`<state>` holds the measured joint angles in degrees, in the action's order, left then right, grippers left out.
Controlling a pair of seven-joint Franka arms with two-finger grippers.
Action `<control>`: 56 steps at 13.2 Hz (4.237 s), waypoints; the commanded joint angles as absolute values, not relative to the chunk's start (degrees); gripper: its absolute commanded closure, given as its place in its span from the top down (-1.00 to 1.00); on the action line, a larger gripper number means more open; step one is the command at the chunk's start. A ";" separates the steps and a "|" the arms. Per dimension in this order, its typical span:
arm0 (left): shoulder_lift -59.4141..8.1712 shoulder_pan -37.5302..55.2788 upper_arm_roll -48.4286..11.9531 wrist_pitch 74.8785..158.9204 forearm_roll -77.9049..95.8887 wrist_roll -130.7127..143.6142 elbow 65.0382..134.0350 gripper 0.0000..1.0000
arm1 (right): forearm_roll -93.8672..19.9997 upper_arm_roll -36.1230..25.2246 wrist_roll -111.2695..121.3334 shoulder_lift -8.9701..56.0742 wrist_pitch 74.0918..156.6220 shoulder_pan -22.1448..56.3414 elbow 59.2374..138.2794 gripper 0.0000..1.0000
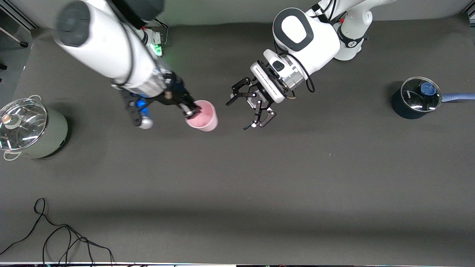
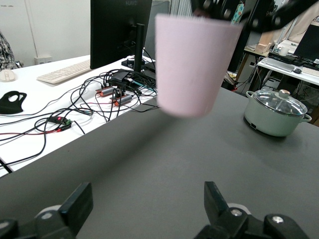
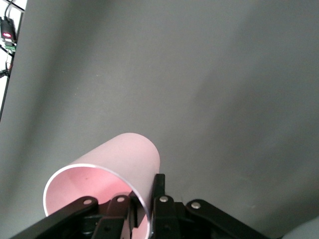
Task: Transfer pink cup from left to right arm
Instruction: 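Lower the cup with the right gripper while the left gripper retracts, then open the right gripper to release the cup and raise it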
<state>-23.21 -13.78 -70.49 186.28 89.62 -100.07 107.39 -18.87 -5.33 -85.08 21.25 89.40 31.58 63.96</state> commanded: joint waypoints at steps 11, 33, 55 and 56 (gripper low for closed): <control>-26.72 -34.34 -69.96 168.62 89.21 -97.21 113.36 0.99 | -10.46 -22.57 -13.56 15.91 70.12 19.34 73.19 -1.00; -21.03 -39.02 -49.75 81.84 -5.53 -12.31 80.16 0.99 | -12.30 -24.79 -3.60 22.75 130.60 22.59 117.51 -1.00; -1.23 -13.78 -15.45 85.34 -3.17 -4.22 89.30 1.00 | -11.18 -27.33 -1.23 8.89 111.39 22.76 106.10 0.99; -0.62 -6.66 -8.59 85.34 -2.90 -4.22 89.73 1.00 | -9.68 -27.33 -3.67 8.01 107.88 22.76 103.73 0.99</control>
<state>-4.32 -18.76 -20.57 84.23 -4.16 -3.39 87.09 -12.29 -26.80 -2.22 10.34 113.28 22.21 106.87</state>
